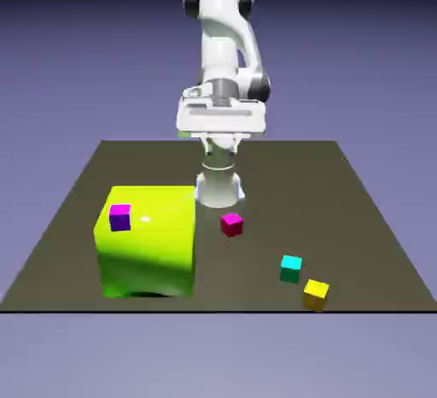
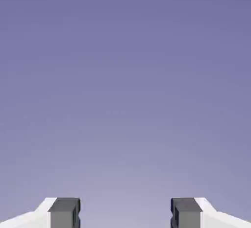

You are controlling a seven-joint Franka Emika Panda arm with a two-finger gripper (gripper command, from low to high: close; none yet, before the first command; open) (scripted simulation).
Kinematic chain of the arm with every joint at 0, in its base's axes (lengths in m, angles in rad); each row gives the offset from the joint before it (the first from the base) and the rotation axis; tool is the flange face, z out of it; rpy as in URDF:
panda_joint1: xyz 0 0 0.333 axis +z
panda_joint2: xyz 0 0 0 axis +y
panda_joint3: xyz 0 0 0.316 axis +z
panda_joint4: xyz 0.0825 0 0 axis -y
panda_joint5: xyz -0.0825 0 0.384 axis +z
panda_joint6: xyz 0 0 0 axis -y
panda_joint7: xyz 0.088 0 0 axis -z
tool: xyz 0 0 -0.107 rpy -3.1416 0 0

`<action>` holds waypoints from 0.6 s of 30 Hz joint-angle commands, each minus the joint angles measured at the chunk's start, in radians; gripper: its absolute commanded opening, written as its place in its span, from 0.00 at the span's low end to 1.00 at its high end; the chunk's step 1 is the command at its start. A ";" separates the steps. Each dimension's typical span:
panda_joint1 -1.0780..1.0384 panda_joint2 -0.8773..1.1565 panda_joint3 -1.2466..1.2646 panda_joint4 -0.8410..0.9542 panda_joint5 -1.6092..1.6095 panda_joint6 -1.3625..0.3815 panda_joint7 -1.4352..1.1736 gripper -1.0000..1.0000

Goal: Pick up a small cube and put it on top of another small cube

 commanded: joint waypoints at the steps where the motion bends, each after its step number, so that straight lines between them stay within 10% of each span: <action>1: 0.009 0.028 0.006 0.008 0.017 -0.005 -0.044 0.50; 18: 0.167 0.494 0.103 0.140 0.297 -0.084 -0.783 0.50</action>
